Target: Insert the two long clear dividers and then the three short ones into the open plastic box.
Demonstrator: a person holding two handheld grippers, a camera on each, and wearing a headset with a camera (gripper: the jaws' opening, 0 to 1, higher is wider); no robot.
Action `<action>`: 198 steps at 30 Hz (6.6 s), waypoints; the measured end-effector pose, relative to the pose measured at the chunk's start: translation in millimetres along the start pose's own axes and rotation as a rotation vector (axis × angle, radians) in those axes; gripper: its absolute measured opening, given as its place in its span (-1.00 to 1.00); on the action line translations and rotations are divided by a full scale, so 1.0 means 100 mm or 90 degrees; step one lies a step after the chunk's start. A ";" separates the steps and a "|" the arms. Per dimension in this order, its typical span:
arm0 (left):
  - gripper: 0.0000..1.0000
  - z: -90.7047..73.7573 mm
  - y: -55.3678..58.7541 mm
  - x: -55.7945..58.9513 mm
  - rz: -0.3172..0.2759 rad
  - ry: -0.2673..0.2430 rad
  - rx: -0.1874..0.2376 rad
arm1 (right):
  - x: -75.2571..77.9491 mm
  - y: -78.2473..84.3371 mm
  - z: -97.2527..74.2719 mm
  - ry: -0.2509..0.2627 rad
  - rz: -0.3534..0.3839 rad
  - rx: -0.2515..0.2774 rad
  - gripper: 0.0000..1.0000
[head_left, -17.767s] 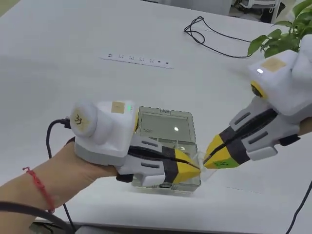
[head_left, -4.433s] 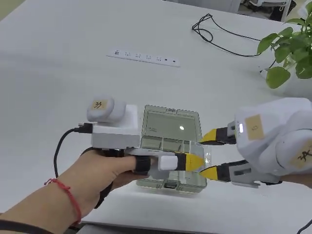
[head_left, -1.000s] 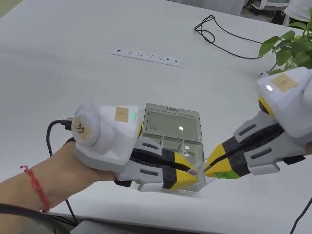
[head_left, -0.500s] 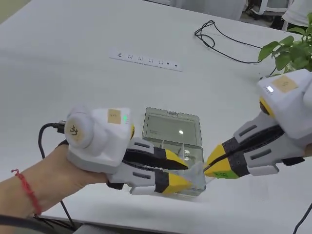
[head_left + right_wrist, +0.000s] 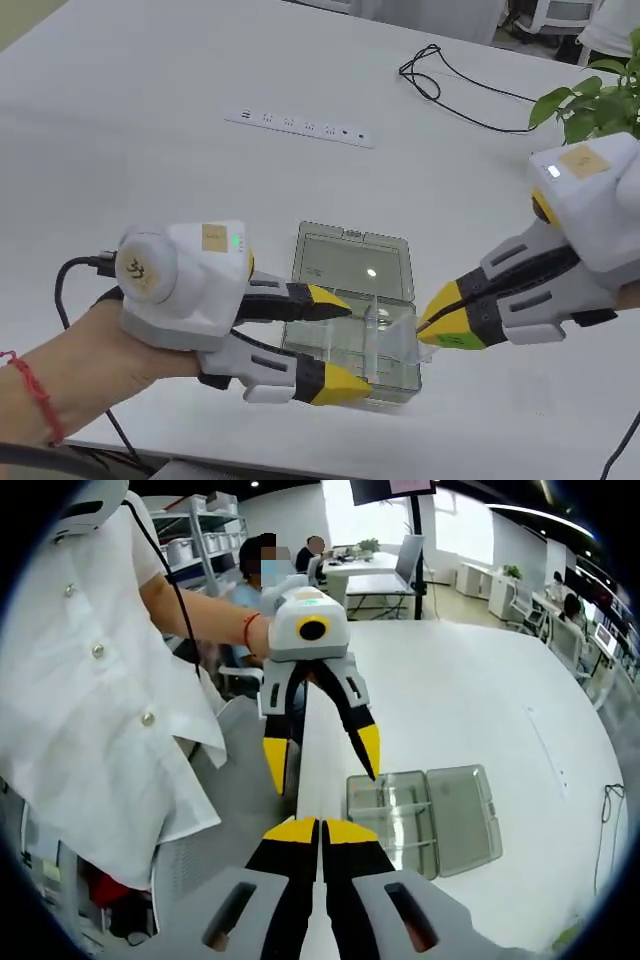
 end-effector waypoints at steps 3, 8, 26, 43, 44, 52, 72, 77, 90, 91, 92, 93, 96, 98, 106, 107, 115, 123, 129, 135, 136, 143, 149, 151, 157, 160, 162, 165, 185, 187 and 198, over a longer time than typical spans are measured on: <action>0.12 -0.02 0.02 -0.06 -0.001 -0.016 -0.001 | 0.04 -0.01 0.01 0.006 0.002 0.000 -0.94; 0.34 -0.06 0.05 -0.15 0.001 -0.038 -0.002 | 0.12 0.00 0.03 0.017 0.004 -0.004 -0.94; 0.91 -0.18 0.18 -0.42 0.004 -0.098 -0.017 | 0.57 0.08 0.20 0.067 0.010 -0.016 -0.94; 1.00 -0.23 0.26 -0.52 -0.006 -0.117 -0.022 | 0.90 0.42 0.54 0.082 0.034 -0.028 -0.95; 1.00 -0.23 0.26 -0.51 -0.007 -0.115 -0.023 | 0.91 0.43 0.55 0.083 0.035 -0.033 -0.95; 1.00 -0.23 0.26 -0.52 -0.011 -0.115 -0.022 | 0.90 0.48 0.59 0.082 0.043 -0.039 -0.95; 1.00 -0.22 0.28 -0.53 -0.022 -0.116 -0.019 | 0.95 0.50 0.69 0.072 -0.010 -0.064 -0.95; 1.00 -0.22 0.28 -0.52 -0.024 -0.115 -0.019 | 0.94 0.50 0.71 0.071 -0.023 -0.065 -0.95; 1.00 -0.22 0.28 -0.52 -0.025 -0.112 -0.019 | 0.97 0.51 0.84 0.067 -0.024 -0.073 -0.95; 1.00 -0.22 0.28 -0.52 -0.024 -0.112 -0.019 | 0.97 0.52 0.85 0.066 -0.023 -0.074 -0.95; 1.00 -0.22 0.29 -0.52 -0.023 -0.112 -0.019 | 0.98 0.53 0.87 0.065 -0.021 -0.077 -0.95; 1.00 -0.22 0.29 -0.53 -0.024 -0.112 -0.020 | 0.98 0.54 0.89 0.065 -0.019 -0.079 -0.95; 1.00 -0.22 0.31 -0.53 -0.023 -0.112 -0.023 | 1.00 0.57 0.93 0.063 -0.013 -0.085 -0.95; 1.00 -0.22 0.32 -0.53 -0.023 -0.112 -0.025 | 1.01 0.60 0.96 0.063 -0.009 -0.091 -0.95; 1.00 -0.25 0.36 -0.56 -0.022 -0.117 -0.033 | 1.03 0.66 1.04 0.061 -0.004 -0.107 -0.95; 1.00 -0.25 0.37 -0.56 -0.022 -0.117 -0.034 | 1.03 0.67 1.05 0.061 -0.002 -0.108 -0.95; 1.00 -0.26 0.39 -0.57 -0.022 -0.117 -0.038 | 1.04 0.71 1.09 0.060 0.001 -0.115 -0.95; 1.00 -0.26 0.40 -0.59 -0.022 -0.118 -0.042 | 1.04 0.71 1.10 0.064 -0.007 -0.122 -0.95; 1.00 -0.27 0.39 -0.60 -0.020 -0.118 -0.043 | 1.04 0.71 1.10 0.065 -0.003 -0.119 -0.94; 1.00 -0.27 0.38 -0.60 -0.021 -0.119 -0.042 | 1.03 0.69 1.08 0.068 0.013 -0.103 -0.90; 1.00 -0.28 0.39 -0.59 -0.022 -0.119 -0.042 | 1.03 0.68 1.07 0.069 0.018 -0.094 -0.87; 1.00 -0.28 0.38 -0.58 -0.023 -0.120 -0.041 | 1.02 0.59 0.91 0.092 0.033 -0.058 -0.80; 1.00 -0.29 0.37 -0.57 -0.022 -0.120 -0.041 | 0.98 0.54 0.75 0.105 0.049 -0.021 -0.71; 1.00 -0.29 0.37 -0.57 -0.022 -0.120 -0.041 | 0.95 0.53 0.66 0.111 0.058 -0.008 -0.68; 1.00 -0.30 0.35 -0.56 -0.019 -0.120 -0.041 | 0.87 0.56 0.46 0.129 0.070 0.016 -0.58; 1.00 -0.30 0.34 -0.56 -0.017 -0.120 -0.041 | 0.82 0.62 0.33 0.140 0.077 0.022 -0.54; 1.00 -0.31 0.33 -0.56 -0.018 -0.121 -0.040 | 0.79 0.67 0.26 0.145 0.082 0.023 -0.53; 1.00 -0.31 0.33 -0.56 -0.017 -0.120 -0.042 | 0.73 0.76 0.15 0.152 0.094 0.026 -0.48; 1.00 -0.31 0.31 -0.50 -0.011 -0.120 -0.048 | 0.41 1.42 -0.25 0.186 0.150 -0.011 -0.35; 1.00 -0.31 0.31 -0.50 -0.011 -0.121 -0.049 | 0.39 1.46 -0.27 0.189 0.156 -0.014 -0.34; 1.00 -0.32 0.32 -0.50 -0.011 -0.123 -0.053 | 0.33 1.67 -0.30 0.188 0.161 -0.047 -0.23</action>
Point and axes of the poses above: the centre of the closed fingertips' face, and the gripper's own axes: z roughly forward along the fingers, x roughly to its right, y roughly out of its underside, the point moved 3 cm from there along -z, roughly backward along the fingers, and after that the axes turned 8 degrees about -y, right-handed, at the moved point
